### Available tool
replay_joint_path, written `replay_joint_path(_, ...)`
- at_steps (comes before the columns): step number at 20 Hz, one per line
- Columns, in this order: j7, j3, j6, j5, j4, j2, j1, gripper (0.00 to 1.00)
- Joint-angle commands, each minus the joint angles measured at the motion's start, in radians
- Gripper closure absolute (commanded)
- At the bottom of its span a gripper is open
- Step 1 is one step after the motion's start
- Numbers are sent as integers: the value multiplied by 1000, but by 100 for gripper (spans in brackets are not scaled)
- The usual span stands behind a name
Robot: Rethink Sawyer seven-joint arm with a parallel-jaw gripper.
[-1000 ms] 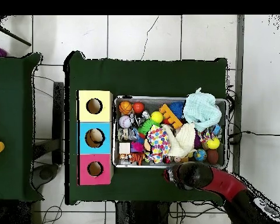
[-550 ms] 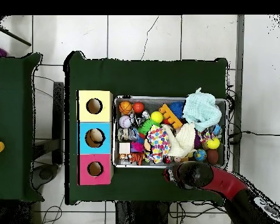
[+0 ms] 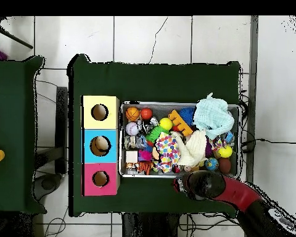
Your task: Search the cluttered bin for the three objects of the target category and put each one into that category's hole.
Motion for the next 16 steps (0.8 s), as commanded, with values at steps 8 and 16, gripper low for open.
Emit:
replay_joint_path(8,35,74,-56,-4,-244,198,6,0)
replay_joint_path(16,59,70,-56,9,-251,223,-1,0)
